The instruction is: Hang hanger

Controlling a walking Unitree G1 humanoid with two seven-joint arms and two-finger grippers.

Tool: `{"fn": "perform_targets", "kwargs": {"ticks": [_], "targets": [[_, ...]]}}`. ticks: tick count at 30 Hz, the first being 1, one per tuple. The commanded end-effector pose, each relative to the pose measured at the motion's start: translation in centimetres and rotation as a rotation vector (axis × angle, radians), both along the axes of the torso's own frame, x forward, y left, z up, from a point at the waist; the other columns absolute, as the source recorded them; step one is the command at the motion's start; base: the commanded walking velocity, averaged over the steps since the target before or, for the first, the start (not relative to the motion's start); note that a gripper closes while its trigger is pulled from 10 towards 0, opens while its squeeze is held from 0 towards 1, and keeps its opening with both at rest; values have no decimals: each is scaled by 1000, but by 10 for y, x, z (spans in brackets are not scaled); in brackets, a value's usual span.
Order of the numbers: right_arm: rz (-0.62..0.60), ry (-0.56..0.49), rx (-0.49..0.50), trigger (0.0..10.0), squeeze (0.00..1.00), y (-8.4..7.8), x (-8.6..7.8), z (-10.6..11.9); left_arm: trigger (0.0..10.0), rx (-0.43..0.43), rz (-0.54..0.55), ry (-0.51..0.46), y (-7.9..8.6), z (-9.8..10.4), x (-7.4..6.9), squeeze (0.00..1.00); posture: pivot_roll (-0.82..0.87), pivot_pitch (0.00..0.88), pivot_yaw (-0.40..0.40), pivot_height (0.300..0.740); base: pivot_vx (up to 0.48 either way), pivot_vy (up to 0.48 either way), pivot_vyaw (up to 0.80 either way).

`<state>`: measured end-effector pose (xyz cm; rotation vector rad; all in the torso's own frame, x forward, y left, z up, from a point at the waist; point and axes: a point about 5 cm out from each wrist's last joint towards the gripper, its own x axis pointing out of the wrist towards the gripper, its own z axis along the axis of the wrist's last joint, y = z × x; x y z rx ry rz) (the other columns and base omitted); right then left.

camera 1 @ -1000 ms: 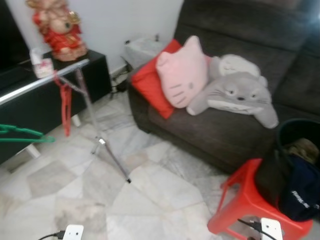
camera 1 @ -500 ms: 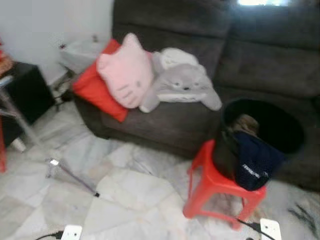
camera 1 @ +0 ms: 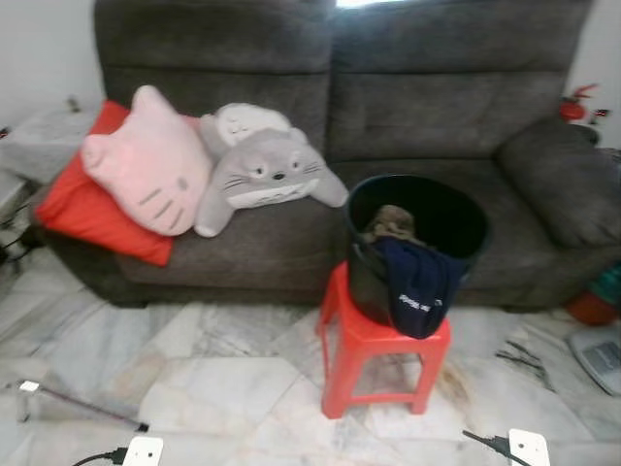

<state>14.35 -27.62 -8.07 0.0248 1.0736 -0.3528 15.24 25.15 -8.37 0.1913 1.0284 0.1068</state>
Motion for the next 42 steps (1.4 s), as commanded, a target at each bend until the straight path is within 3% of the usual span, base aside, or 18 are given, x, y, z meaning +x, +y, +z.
{"fn": "perform_targets", "kwargs": {"ticks": [1,5,14,35,42], "targets": [[2,-8,4,10000,0,1,3,1,10000,9,7,17,2,-1,-5,0,-139,0,8,740,0,0,-731],[0,-12,4,10000,0,1,3,1,10000,10,13,17,2,-1,-5,0,-139,0,10,740,0,0,-730],[0,-19,2,10000,0,1,4,1,10000,16,1,18,2,-1,-4,0,-137,0,9,740,0,0,0],[-11,-34,3,10000,0,1,5,2,10000,17,0,16,2,-1,-4,0,-138,0,12,740,0,-253,0],[-8,-34,2,10000,0,1,5,2,10000,18,11,16,3,-1,-4,0,-136,0,10,740,0,0,0]]}}
